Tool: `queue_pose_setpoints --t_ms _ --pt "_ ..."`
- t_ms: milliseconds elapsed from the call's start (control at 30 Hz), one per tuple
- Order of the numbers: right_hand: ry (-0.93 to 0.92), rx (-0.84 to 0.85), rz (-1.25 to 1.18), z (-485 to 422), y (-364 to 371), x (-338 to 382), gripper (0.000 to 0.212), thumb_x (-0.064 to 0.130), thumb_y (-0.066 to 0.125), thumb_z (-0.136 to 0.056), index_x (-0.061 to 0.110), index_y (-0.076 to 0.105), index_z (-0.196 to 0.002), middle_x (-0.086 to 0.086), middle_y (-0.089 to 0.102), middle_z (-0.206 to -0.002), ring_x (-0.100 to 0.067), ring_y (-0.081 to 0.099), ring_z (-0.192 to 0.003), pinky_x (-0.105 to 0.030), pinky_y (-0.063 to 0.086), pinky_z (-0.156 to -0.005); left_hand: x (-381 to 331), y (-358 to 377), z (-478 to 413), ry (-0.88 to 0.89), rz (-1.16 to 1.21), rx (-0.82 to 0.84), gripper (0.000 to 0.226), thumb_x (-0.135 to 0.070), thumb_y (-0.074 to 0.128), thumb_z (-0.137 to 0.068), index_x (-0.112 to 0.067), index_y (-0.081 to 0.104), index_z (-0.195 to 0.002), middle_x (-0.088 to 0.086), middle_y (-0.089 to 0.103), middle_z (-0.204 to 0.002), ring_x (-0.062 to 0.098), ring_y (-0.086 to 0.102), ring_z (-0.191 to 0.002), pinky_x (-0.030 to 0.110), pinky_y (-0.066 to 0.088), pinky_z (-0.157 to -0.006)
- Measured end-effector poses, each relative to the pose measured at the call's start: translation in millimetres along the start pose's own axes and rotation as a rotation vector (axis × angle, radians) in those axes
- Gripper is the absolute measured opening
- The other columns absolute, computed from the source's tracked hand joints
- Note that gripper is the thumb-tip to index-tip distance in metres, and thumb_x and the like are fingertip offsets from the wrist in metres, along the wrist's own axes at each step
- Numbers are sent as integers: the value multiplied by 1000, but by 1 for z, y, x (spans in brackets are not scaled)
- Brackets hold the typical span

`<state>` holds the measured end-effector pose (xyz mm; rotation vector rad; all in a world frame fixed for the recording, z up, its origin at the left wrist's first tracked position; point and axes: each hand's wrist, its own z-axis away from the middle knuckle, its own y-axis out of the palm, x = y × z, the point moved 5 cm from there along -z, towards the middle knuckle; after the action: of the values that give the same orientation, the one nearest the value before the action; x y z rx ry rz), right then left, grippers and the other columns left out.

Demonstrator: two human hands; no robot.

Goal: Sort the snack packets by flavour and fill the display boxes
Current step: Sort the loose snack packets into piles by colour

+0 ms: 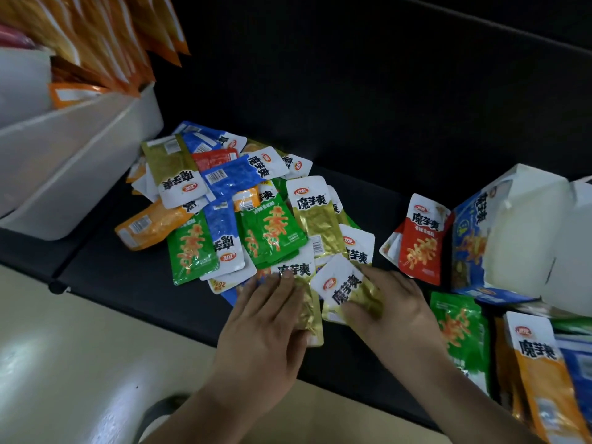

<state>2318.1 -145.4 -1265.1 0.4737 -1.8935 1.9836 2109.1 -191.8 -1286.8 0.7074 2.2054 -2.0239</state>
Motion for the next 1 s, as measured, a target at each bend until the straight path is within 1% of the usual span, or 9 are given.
queue_pose_setpoints --t_ms 133,233,333,467,667,767,833,900,1000 --pt "98 20 20 -8 2 7 75 49 78 -85 15 54 -148 -9 54 -139 -33 46 -134 -45 45 -104 -18 5 16 96 81 1 61 -48 74 -82 -19 68 -136 0 52 -155 21 51 -143 52 45 -113" --pt "240 71 -43 -12 5 11 83 49 76 -86 20 42 -155 -5 52 -146 -30 45 -138 -46 46 -108 -19 8 21 44 55 6 74 -56 74 -78 -21 61 -142 6 42 -162 25 40 -150 54 36 -120" --pt "454 116 -270 -15 9 12 82 44 83 -81 27 43 -151 4 67 -127 -20 67 -111 -45 59 -88 -12 2 15 -87 -18 37 93 -72 61 -76 -16 51 -149 12 42 -161 36 31 -153 55 29 -123" --pt "575 99 -404 -24 10 16 32 29 88 -77 24 71 -104 9 76 -83 -13 73 -69 -44 65 -67 -16 7 14 -44 -44 67 88 -68 49 -87 -10 47 -153 10 40 -163 32 28 -155 51 21 -121" --pt "598 84 -552 -26 7 21 28 14 86 -79 22 68 -100 3 74 -81 -16 72 -68 -33 59 -59 -18 2 14 -64 72 41 76 -56 62 -84 -16 53 -148 5 50 -155 27 43 -147 48 16 -126" --pt "559 64 -642 -26 0 22 40 10 86 -81 22 60 -109 7 70 -91 -9 68 -77 -25 50 -57 -20 -1 14 -86 172 11 70 -47 79 -75 -27 56 -138 -5 55 -131 20 51 -126 51 23 -125" --pt "533 78 -651 -24 -3 22 40 10 84 -83 26 60 -111 9 71 -93 -4 67 -78 -21 47 -55 -21 -4 12 -128 225 -10 63 -43 81 -70 -32 56 -127 -10 53 -115 16 53 -112 46 30 -119" --pt "500 71 -650 -19 -8 18 29 13 80 -88 28 65 -107 8 73 -92 -6 67 -76 -20 48 -54 -19 -8 9 -201 269 -36 51 -40 78 -69 -35 58 -116 -14 53 -106 13 53 -103 36 36 -102" --pt "487 18 -690 -11 -18 8 24 11 70 -94 32 68 -106 9 74 -87 -17 67 -78 -31 54 -63 -12 -22 6 -312 392 -120 26 -28 76 -82 -36 65 -104 -21 57 -99 5 58 -91 30 43 -81"
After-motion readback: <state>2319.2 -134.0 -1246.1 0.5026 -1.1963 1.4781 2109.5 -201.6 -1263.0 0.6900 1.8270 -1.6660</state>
